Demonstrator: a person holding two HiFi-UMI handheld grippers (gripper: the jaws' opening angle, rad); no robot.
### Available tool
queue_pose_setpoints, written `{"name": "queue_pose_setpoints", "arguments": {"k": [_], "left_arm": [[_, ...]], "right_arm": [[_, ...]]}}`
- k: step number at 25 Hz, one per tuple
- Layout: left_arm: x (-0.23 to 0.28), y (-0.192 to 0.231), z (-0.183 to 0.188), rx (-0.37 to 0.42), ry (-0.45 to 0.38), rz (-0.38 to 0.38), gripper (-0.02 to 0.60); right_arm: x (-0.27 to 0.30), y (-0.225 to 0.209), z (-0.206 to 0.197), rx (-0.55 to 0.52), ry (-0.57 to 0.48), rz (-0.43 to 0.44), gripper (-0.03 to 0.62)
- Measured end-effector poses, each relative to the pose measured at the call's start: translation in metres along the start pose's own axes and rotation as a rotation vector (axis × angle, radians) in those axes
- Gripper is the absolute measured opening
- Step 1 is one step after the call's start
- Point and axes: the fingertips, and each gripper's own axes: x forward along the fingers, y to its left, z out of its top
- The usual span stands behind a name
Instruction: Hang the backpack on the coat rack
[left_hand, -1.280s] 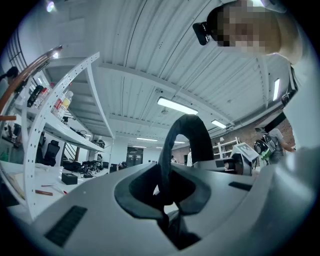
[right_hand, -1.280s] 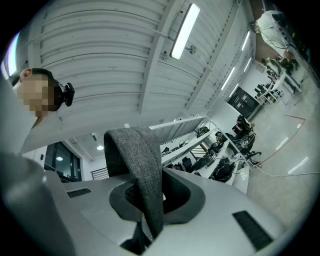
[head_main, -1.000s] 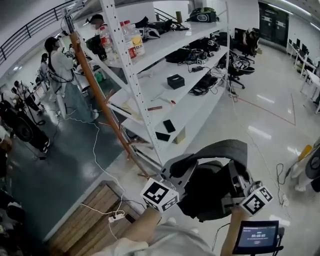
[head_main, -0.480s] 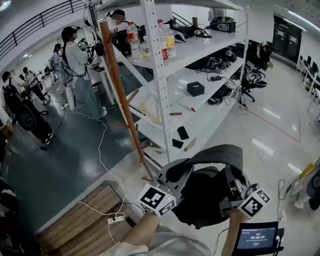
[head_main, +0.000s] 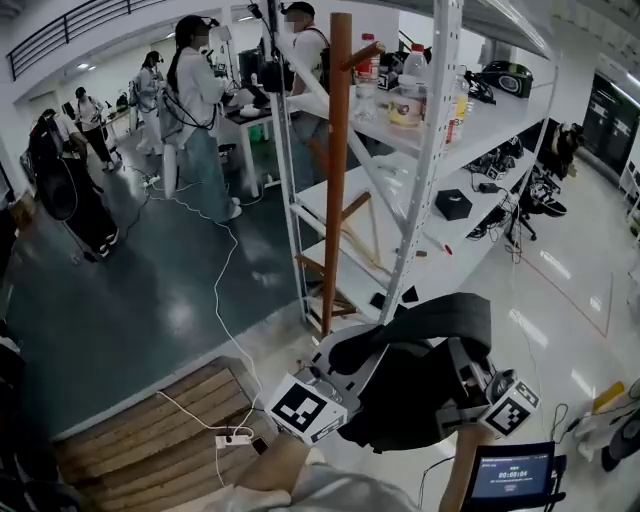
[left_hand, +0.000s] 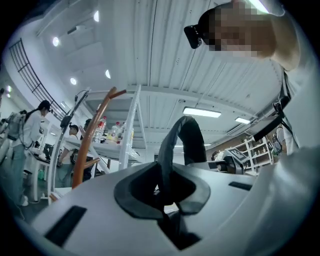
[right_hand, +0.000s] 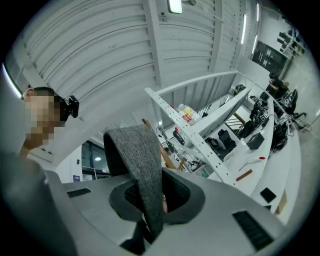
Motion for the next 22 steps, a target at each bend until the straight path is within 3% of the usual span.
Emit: {"name": "queue_pose_setpoints", "arguments": {"k": [6, 10, 18, 22], "left_arm": [[-0.04, 0.072, 0.008, -0.007, -0.007, 0.072, 0.04], [-0.063, 0.106, 0.015, 0.01, 0.002, 0.161, 0.04], [-0.08, 0.134, 0.023, 0.067, 0.011, 0.342, 0.039], [-0.087, 0.138, 0.036, 0.038, -0.013, 0.386, 0.04]], "right_arm": [[0.082, 0.015, -0.036, 0.018, 0.055, 0.08, 0.04], [0.128, 0.022, -0.056, 0.05, 0.107, 0.155, 0.04], [0.178, 0.028, -0.075, 0.125, 0.194, 0.317, 0.04], [0.191, 0.041, -0.069, 0.112, 0.208, 0.369, 0.04]]}}
